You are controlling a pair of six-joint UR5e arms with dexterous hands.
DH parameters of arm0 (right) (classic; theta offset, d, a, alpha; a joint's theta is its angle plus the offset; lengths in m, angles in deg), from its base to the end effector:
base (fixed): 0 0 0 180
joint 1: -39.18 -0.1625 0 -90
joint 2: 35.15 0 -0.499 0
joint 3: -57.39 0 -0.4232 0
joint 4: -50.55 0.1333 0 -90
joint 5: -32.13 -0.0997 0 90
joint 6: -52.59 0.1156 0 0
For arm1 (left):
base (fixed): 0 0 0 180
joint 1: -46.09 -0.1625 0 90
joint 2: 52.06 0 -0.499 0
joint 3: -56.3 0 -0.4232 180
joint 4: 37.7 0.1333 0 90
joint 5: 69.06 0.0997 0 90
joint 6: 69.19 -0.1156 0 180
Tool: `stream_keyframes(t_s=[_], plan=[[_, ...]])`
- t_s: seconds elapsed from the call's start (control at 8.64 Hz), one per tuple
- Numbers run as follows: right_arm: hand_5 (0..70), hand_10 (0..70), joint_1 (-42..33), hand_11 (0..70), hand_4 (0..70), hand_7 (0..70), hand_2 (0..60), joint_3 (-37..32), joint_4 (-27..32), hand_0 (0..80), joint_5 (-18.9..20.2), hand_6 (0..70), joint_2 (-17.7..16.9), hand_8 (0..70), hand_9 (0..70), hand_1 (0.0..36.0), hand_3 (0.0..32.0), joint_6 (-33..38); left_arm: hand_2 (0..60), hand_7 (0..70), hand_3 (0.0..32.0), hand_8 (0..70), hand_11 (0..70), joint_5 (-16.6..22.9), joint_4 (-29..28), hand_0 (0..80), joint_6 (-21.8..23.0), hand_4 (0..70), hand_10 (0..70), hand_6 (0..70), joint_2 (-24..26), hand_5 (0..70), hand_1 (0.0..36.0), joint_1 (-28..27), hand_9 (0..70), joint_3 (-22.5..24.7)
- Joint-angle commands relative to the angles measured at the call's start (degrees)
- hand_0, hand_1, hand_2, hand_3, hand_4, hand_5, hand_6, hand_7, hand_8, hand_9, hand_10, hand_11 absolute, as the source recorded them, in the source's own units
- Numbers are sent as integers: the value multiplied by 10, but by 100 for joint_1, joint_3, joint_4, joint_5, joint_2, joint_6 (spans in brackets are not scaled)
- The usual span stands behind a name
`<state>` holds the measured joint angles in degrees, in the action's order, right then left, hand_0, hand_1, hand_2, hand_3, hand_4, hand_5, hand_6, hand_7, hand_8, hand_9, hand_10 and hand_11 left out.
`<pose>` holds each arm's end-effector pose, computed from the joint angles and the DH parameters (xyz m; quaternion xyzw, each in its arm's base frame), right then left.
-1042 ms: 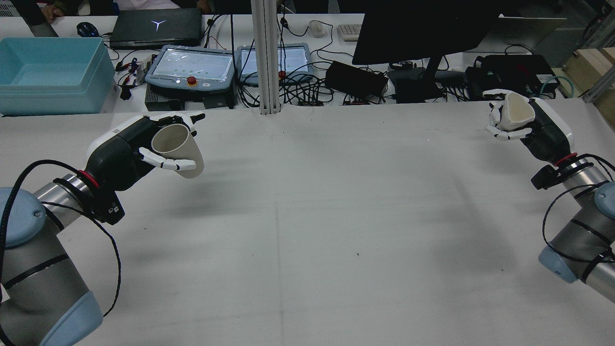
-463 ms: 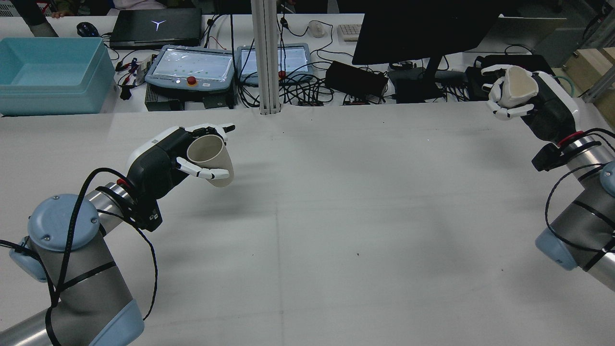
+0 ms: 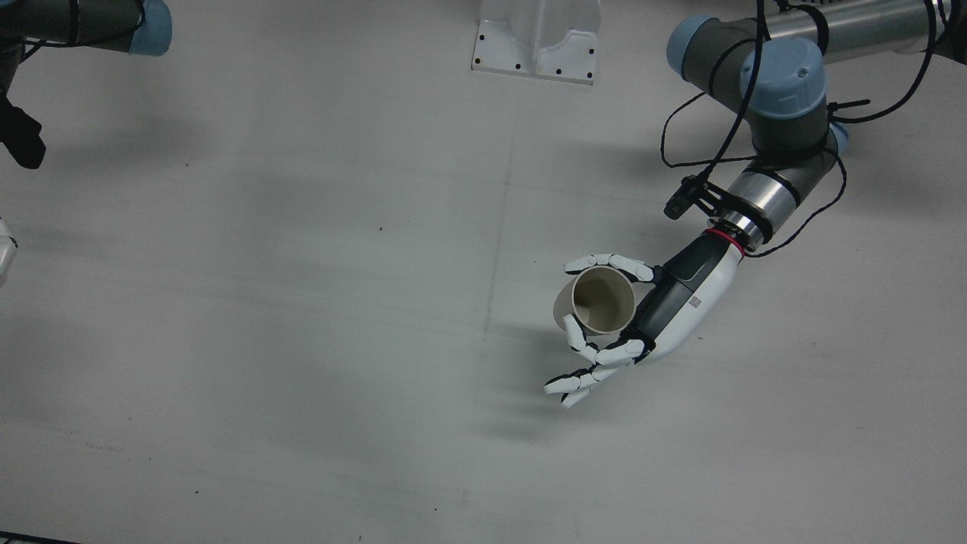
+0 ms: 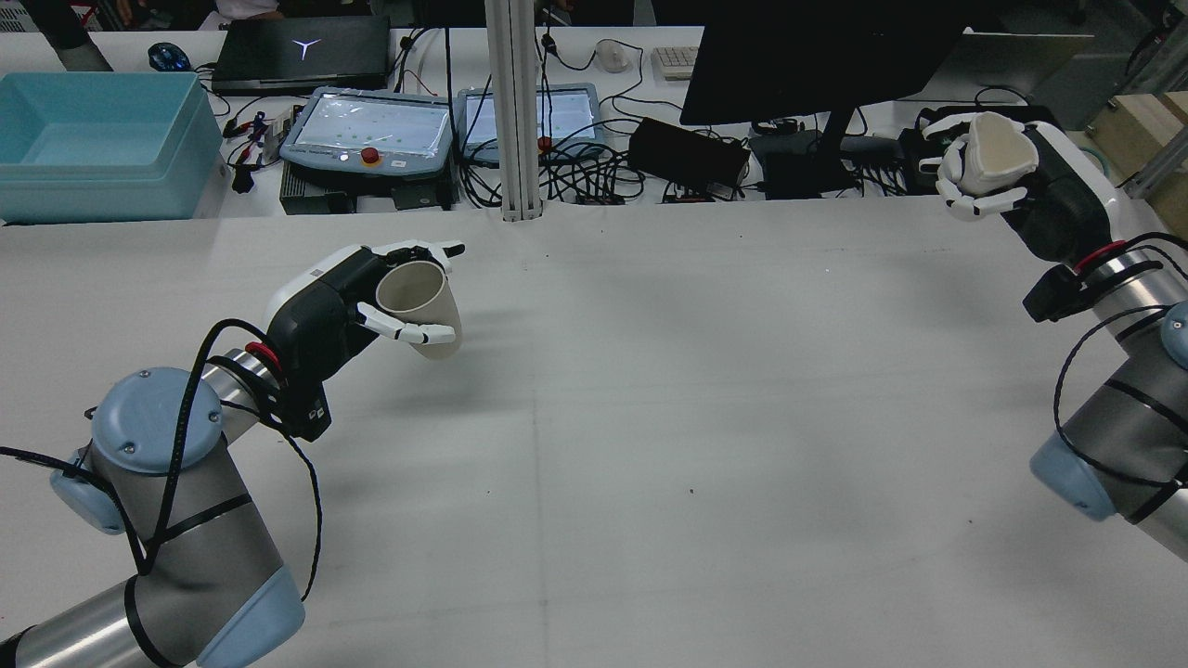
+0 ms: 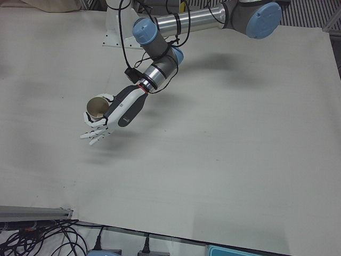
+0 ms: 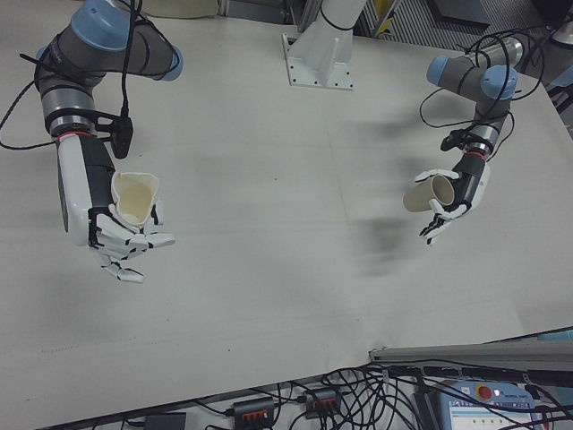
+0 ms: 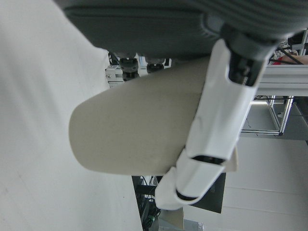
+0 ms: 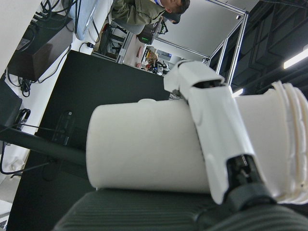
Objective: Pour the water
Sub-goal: 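Carry the beige cup with the left hand toward the table center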
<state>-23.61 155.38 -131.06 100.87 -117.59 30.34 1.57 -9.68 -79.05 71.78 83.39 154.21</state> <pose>-0.1194 -0.6154 0.6145 0.0800 -0.7784 0.6108 0.1213 0.4713 -0.5748 0.3661 -0.1864 0.7597 -0.5889 0.2030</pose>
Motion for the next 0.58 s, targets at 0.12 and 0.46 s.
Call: stream_keyframes(t_s=[0.12,0.46], plan=[[277,188,-111,306,413,700,438,589,-821,800,7,700,183,635,700,360,0,-7,600,140,0,113,151,-14,-121,800,-25,429,75,184,175,700,360,-230,56,-421],[280,182,-129,299,428,700,484,905,-1305,800,16,700,360,617,700,360,0,-51,600,137,0,113,153,-181,-392,800,-349,423,76,185,542,700,360,-775,55,-877]])
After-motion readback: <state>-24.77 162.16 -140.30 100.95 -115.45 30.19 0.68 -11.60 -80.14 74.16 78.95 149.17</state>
